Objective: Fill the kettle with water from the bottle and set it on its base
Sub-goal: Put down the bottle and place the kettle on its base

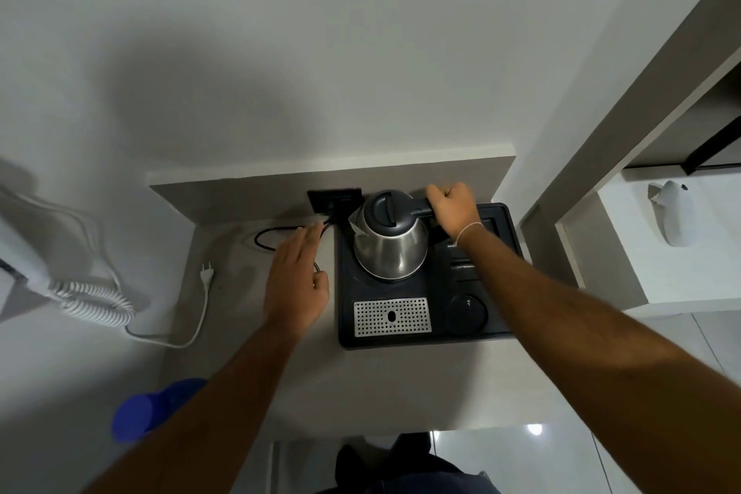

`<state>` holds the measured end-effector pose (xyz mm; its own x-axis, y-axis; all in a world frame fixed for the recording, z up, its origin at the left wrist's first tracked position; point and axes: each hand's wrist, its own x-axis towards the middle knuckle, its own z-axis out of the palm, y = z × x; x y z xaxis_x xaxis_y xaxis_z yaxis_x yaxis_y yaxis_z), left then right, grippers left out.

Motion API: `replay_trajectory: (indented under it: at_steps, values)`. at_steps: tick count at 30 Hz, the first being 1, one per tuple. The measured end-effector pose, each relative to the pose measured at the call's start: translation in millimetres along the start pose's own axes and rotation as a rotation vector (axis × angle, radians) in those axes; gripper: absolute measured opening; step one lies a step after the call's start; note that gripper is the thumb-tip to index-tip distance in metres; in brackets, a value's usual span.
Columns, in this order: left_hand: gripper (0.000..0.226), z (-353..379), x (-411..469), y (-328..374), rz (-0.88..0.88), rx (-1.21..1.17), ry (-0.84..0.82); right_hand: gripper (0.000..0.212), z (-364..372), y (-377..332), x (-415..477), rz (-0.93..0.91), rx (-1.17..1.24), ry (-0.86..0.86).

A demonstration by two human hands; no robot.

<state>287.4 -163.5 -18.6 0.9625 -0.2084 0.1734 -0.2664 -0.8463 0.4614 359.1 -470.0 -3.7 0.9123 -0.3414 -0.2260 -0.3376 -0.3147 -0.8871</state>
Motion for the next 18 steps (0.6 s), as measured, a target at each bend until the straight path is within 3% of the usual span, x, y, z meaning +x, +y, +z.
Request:
replay_trajectory:
  at_steps: [4, 9, 18]
  values:
    - [0.086, 4.1, -1.0, 0.8, 0.009, -0.021, 0.006, 0.044, 5.1, 4.8, -8.2, 0.007, 0.044, 0.025]
    - [0.087, 11.4, -2.7, 1.8, 0.039, -0.024, -0.024, 0.054, 2.4, 9.9, -15.8, 0.028, 0.123, 0.012]
    - [0.088, 9.5, 7.6, -3.8, 0.106, 0.034, -0.066, 0.027, -5.3, 17.1, -58.5, 0.114, 0.326, -0.017]
